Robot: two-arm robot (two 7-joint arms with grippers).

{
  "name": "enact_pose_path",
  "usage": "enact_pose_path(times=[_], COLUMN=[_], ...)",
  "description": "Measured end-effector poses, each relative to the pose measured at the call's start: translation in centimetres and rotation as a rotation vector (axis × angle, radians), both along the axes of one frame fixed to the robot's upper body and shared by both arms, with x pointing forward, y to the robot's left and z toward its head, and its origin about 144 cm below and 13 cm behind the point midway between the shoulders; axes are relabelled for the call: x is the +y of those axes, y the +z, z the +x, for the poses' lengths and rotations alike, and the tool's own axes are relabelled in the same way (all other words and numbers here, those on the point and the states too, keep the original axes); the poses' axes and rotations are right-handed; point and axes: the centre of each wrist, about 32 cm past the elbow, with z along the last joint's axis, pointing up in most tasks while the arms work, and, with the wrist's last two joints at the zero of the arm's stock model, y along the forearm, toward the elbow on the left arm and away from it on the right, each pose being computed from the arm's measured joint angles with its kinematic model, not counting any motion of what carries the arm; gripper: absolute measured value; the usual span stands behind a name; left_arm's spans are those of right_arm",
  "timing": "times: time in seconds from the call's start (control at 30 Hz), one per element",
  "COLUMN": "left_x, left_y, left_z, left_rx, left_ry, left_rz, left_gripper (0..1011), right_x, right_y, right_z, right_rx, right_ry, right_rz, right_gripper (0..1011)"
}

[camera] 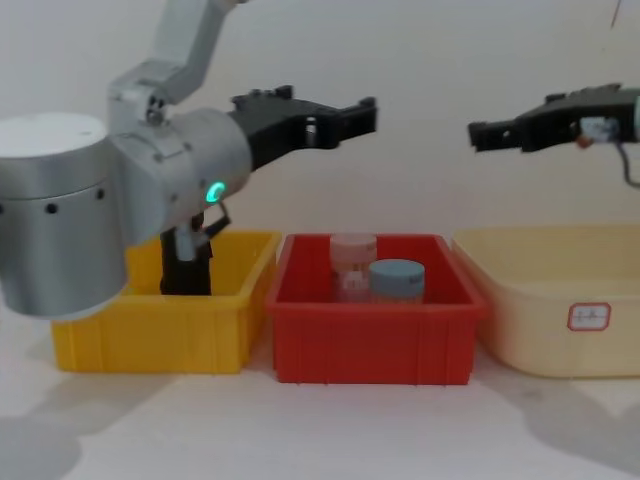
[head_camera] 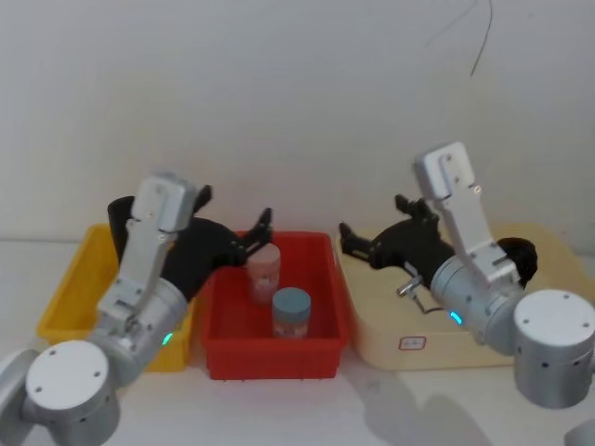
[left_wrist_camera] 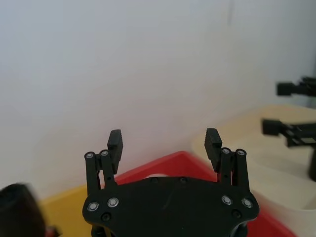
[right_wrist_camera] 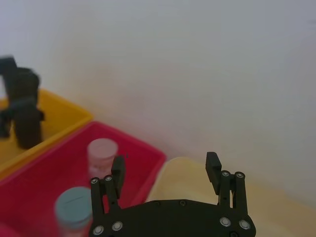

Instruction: Pick up the garbage bag with the one hand and transfer it to the other hand.

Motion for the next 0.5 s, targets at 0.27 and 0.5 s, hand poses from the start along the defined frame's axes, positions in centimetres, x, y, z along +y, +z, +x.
enact_pose_path(times=[0.27,0.5], left_x=[2.2,4.2], left_y=[-0.1,0.0], left_z=[-1.3,-2.3], left_rx=[-0.041,-0.082], left_ry=[0.136,0.252], left_rz=[-0.004,-0.010], left_gripper=[1002,1002], right_x=[1.3,2.0], right_y=[-1.6,-2.7], right_z=[-0.5,-0.8], right_rx=[0.051,0.080], right_ry=[0.062,0.092], right_rz=[0.026,0.046], right_gripper=[1000,1000])
